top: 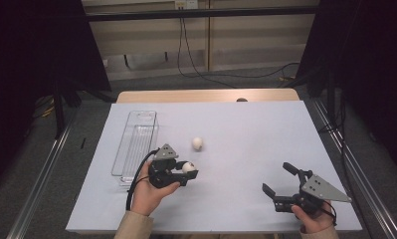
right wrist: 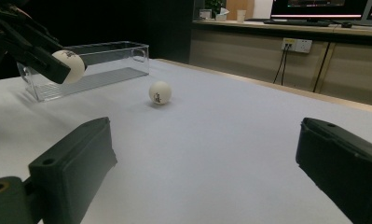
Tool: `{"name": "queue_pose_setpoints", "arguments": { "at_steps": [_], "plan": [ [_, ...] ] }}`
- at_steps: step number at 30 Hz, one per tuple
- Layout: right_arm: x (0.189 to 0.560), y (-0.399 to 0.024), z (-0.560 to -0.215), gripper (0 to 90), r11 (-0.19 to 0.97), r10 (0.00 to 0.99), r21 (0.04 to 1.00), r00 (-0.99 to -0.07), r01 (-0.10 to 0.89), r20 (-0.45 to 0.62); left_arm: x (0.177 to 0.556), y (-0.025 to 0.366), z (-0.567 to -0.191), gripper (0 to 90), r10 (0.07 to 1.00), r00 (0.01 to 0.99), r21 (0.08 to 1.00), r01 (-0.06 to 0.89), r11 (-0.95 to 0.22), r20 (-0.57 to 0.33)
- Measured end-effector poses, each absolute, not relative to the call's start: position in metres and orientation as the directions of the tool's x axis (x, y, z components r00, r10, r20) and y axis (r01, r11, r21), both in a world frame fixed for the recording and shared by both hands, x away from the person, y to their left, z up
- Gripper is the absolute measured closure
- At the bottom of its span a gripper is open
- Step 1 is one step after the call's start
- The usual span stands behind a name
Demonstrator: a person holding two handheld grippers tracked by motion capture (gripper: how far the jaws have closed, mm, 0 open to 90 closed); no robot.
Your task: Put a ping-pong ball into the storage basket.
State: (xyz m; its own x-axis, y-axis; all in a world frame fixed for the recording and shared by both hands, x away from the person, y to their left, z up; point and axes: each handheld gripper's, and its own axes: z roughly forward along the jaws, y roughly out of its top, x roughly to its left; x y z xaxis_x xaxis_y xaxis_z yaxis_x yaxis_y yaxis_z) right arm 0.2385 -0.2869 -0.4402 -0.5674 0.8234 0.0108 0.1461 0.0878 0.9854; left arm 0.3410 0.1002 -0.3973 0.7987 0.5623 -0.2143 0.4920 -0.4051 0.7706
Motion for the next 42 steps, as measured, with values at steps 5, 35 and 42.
{"name": "queue_pose_setpoints", "arguments": {
  "at_steps": [5, 35, 42],
  "plan": [
    [0.238, -0.288, -0.44, 3.2, 0.084, 0.826, 0.985, -0.564, 0.149, 0.015, 0.341, 0.102, -0.396, 51.1, 0.571, 0.793, 0.773, 0.493, -0.399, -0.211],
    [0.234, -0.298, -0.442, 3.3, 0.071, 0.837, 0.986, -0.547, 0.152, 0.024, 0.349, 0.107, -0.388, 51.1, 0.591, 0.778, 0.775, 0.504, -0.382, -0.214],
    [0.235, -0.297, -0.443, 3.3, 0.073, 0.834, 0.984, -0.551, 0.161, 0.028, 0.351, 0.113, -0.386, 51.1, 0.603, 0.768, 0.777, 0.508, -0.371, -0.215]
  ]
}}
